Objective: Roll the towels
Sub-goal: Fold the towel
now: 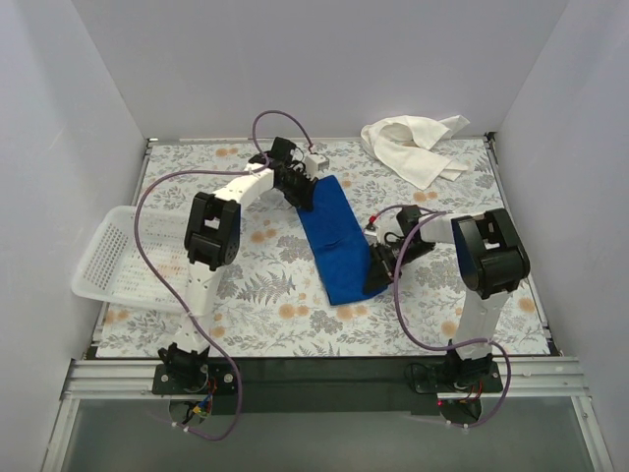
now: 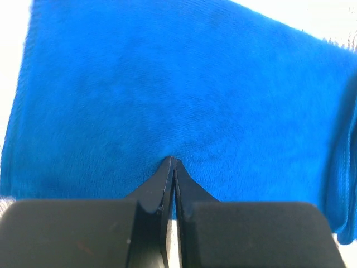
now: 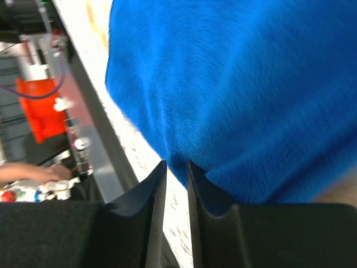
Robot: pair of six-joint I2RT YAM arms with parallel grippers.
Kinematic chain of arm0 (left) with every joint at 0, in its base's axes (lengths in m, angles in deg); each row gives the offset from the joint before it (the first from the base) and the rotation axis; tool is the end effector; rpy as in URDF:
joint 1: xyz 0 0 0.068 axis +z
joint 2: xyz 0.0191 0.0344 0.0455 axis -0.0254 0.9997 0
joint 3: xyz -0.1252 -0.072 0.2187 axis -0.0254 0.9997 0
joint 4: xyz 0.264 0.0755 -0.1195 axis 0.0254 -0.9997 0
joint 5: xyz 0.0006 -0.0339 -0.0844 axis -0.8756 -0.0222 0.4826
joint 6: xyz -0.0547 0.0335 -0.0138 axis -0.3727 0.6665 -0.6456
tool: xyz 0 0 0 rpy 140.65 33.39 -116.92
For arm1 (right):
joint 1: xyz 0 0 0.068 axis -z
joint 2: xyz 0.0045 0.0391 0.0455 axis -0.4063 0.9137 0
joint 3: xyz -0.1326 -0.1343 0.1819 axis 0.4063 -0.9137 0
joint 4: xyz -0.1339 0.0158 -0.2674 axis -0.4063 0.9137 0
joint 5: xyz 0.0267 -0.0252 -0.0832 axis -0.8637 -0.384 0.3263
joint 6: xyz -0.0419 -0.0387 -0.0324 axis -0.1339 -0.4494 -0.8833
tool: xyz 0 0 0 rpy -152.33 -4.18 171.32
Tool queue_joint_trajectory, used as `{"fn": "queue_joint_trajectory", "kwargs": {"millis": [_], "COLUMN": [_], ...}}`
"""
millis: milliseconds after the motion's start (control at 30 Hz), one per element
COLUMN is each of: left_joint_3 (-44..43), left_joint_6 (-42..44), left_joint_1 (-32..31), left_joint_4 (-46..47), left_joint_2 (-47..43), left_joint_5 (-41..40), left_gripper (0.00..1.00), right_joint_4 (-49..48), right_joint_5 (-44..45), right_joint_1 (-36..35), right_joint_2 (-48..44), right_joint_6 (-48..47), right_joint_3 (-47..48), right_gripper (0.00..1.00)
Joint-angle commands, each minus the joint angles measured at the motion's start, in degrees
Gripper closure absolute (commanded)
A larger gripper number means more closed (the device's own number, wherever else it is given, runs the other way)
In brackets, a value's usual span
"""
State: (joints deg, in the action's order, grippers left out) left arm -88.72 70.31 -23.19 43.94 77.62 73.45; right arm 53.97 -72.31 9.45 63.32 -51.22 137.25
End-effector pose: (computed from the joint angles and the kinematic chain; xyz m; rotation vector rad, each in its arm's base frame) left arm 0.4940 -0.2256 0.1122 0.3366 2.7195 -0.9186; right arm 0.3095 0.1220 0.0606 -0.7507 2.7047 1.3519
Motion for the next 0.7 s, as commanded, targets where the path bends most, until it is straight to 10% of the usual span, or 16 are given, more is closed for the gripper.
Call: {"fn": "queue_joint_trajectory", "kwargs": {"millis": [0,100,367,667], "left_joint_3": [-4.90,-10.26,-2.21,27.15], "left_joint_6": [2.06,2.24,2.68,6.79], "left_joint_1": [0.03,0.29,1.08,1.00], "left_joint_4": [0.86,0.51,8.93,18.79], "left_joint_2": [5.05,6.99,-11.34,-38.33], "left_joint_5": [-2.38,-2.29,2.11,11.77], "left_gripper": [1.00,0.98,0.05,0.08], "right_joint_4": [-7.52,-7.90,-7.81,-14.49], "right_joint_5": [-6.56,-12.09,-13.87,-6.04], "right_joint_1": [-4.80,-10.34,-7.37,-4.20], "right_joint_2": [0.48,-0.48,-12.25,-4.72], "right_joint_6": [6.82,7.78,10.16,15.70], "right_joint_3": [-3.94,-2.81,0.53,14.94], "right_gripper": [0.75,0.70,0.65,0.65]}}
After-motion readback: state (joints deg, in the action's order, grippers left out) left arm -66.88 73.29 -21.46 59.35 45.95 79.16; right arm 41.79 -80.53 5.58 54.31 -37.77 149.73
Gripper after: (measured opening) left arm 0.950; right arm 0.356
